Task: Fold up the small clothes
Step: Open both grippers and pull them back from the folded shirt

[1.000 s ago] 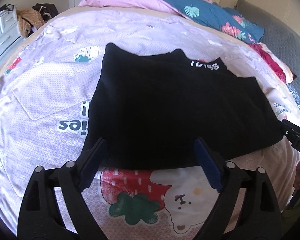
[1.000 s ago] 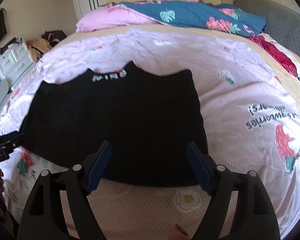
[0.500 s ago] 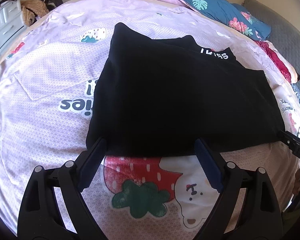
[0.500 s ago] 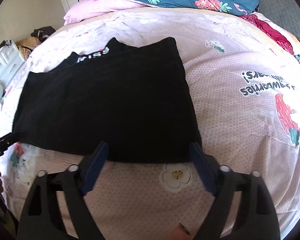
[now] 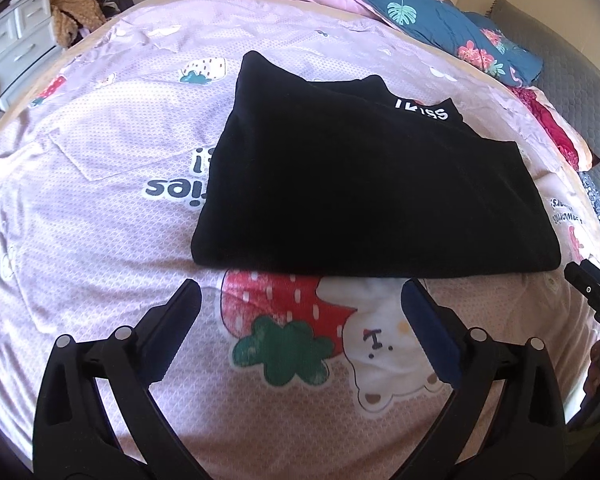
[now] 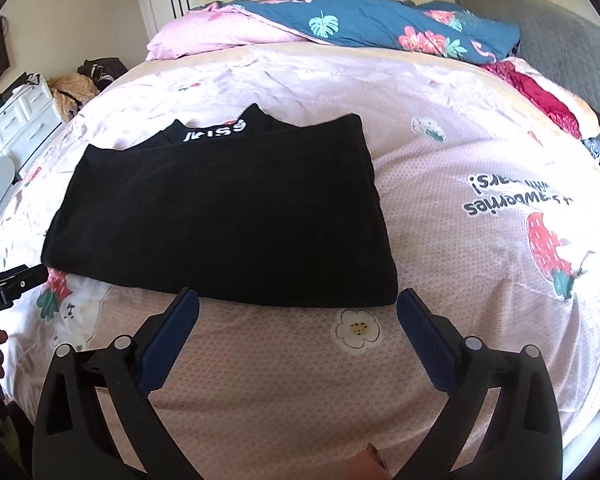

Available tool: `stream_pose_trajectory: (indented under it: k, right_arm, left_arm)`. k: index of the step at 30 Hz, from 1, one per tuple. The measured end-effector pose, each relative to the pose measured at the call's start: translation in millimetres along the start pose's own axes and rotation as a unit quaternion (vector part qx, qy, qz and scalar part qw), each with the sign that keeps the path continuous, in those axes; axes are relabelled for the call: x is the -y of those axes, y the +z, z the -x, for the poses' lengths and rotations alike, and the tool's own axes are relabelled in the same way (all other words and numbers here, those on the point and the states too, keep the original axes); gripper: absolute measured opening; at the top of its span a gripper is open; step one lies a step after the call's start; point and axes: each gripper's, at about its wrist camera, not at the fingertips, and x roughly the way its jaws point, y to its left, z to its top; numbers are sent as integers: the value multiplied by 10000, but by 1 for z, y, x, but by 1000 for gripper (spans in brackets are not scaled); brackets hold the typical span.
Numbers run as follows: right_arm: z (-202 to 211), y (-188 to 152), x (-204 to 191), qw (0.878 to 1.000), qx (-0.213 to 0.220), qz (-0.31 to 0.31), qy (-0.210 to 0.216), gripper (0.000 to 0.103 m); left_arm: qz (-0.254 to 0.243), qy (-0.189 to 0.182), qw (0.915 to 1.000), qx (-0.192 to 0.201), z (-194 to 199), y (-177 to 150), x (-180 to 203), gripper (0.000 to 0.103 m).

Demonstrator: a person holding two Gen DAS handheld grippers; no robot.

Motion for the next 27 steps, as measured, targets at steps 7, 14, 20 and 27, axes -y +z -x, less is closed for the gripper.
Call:
stream_pose_trajectory:
  k: [7,14,20,27]
  right_arm:
    - [16,0,-14,9998,148,106,38,99]
    - [27,1,-34,9991,235,329,106,99]
    - [33,0,-53,9981,276,506,223,99]
    - [40,1,-77,9962,346,727,320,99]
  left_arm:
    - [10,-57,10000,56,16,-8,2,94]
    - [-42,-40,9999,144,30,-12,3,94]
    - [-4,-10,9997,261,43,-13,-3,94]
    - [137,15,9990,413,56,-12,-15,94]
